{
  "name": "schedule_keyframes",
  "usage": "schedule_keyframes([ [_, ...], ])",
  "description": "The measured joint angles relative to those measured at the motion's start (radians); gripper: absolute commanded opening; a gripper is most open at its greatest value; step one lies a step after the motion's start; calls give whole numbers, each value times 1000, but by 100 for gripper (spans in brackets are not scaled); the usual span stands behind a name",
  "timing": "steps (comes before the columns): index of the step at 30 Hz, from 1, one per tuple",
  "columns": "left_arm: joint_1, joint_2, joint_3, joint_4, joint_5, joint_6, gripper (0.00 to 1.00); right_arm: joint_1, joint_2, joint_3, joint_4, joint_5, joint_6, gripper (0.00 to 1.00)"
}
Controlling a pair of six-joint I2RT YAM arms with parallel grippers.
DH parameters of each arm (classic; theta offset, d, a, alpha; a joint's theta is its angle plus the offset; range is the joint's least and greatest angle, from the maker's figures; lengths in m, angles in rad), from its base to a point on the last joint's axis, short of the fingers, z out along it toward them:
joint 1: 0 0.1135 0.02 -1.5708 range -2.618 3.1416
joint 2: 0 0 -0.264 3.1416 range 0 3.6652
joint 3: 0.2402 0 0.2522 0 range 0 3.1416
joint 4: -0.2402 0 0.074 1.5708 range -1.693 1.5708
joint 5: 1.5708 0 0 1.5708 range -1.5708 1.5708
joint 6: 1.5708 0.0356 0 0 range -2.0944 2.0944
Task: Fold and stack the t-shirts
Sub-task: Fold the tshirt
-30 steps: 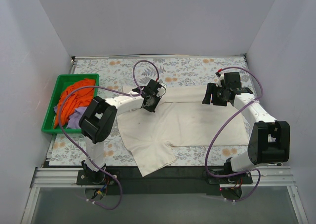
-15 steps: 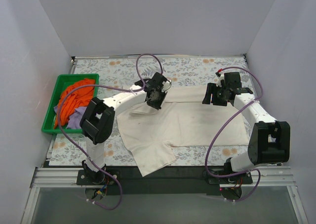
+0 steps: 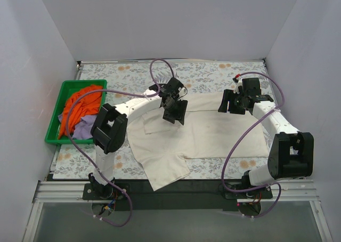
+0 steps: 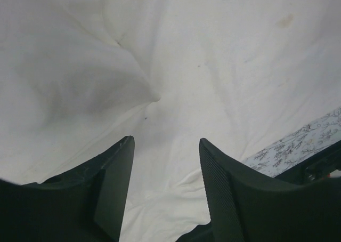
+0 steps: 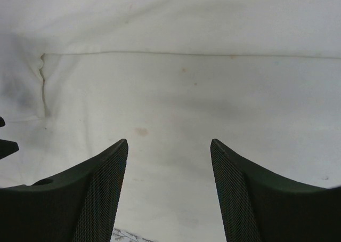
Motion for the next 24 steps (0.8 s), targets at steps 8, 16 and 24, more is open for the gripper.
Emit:
schedule_keyframes([
  [8, 107, -38, -66, 31, -83, -90, 53, 0, 1, 4, -5, 21, 4, 58],
  [16, 421, -56, -86, 169, -171, -149, 32, -75, 135, 194, -19, 85, 51, 47],
  [24, 478, 94, 65, 266, -211, -142, 22, -177, 364, 396, 19, 103, 109, 43],
])
